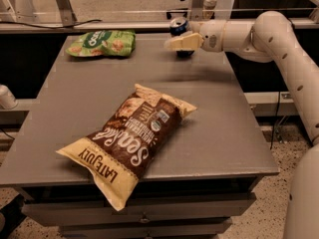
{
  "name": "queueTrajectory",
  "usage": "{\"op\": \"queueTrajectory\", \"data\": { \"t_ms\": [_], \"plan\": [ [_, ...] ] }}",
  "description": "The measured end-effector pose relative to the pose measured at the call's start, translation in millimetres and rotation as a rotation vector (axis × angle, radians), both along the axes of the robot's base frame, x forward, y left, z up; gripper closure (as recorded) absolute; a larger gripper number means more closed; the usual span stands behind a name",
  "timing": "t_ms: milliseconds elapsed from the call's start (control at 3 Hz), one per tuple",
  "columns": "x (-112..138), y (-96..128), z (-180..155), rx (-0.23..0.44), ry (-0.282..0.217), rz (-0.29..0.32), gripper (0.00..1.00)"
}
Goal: Knock pepsi can over
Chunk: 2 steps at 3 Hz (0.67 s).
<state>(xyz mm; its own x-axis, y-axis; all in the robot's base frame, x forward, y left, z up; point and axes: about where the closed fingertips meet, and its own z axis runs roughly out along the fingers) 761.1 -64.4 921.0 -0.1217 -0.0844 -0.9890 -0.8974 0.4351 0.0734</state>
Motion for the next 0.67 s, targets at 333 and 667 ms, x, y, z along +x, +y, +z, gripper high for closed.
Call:
{"op": "queueTrajectory", "data": {
  "t_ms": [333,667],
  "plan": [
    [-35,23,26,0.107,0.016,0.141,0.0],
    [-68,36,53,0.2,0.011,0.265,0.0]
  ]
}}
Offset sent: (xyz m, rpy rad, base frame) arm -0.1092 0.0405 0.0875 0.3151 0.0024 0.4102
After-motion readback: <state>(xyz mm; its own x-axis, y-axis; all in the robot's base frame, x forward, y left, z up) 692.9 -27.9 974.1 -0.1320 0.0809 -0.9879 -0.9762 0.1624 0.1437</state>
